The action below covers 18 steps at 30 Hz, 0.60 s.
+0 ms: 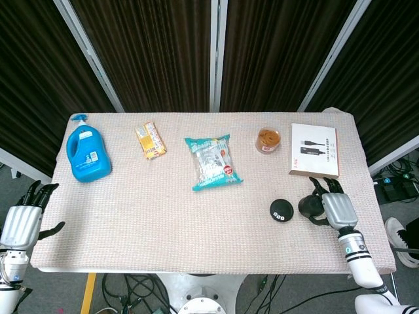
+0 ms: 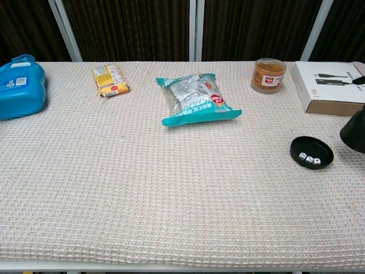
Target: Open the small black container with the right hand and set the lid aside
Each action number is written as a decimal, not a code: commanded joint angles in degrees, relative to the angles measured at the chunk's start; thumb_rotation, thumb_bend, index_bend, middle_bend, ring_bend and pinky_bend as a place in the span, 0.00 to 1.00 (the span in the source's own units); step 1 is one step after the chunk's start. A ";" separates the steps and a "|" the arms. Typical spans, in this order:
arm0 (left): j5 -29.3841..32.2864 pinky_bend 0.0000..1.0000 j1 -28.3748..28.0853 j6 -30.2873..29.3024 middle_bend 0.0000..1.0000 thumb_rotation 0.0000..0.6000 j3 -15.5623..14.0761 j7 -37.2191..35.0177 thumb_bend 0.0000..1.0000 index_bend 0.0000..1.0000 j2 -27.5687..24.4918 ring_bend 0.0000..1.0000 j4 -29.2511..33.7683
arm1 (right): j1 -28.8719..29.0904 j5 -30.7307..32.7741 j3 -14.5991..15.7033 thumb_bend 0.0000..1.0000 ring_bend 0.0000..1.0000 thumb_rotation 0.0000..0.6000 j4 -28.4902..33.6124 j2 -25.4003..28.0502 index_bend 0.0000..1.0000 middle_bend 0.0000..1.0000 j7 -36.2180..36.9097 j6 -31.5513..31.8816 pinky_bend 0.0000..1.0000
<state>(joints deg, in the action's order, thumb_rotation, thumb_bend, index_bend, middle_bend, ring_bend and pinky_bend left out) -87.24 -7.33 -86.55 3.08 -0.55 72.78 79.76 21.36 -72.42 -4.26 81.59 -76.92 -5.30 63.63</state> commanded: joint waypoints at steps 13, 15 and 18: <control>-0.25 0.31 -0.10 -0.37 0.16 1.00 0.19 0.52 0.13 0.14 -0.28 0.08 0.70 | 0.22 0.04 -0.63 0.00 0.00 1.00 2.29 2.91 0.00 0.05 3.41 -2.71 0.00; -0.23 0.31 -0.05 -0.57 0.16 1.00 0.28 0.59 0.13 0.14 -0.36 0.08 0.81 | -0.17 -1.47 -0.88 0.00 0.00 1.00 3.12 3.41 0.00 0.05 4.72 -1.05 0.00; -0.15 0.31 0.01 -0.83 0.16 1.00 0.44 1.02 0.13 0.14 -0.57 0.08 1.16 | -1.29 -5.14 -1.19 0.00 0.00 1.00 4.86 4.77 0.00 0.05 7.19 3.33 0.00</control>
<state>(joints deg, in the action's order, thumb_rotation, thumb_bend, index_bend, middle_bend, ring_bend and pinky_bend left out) -87.42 -7.33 -87.34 3.48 0.42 72.25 80.87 20.93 -75.13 -5.12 85.09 -73.21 0.03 64.15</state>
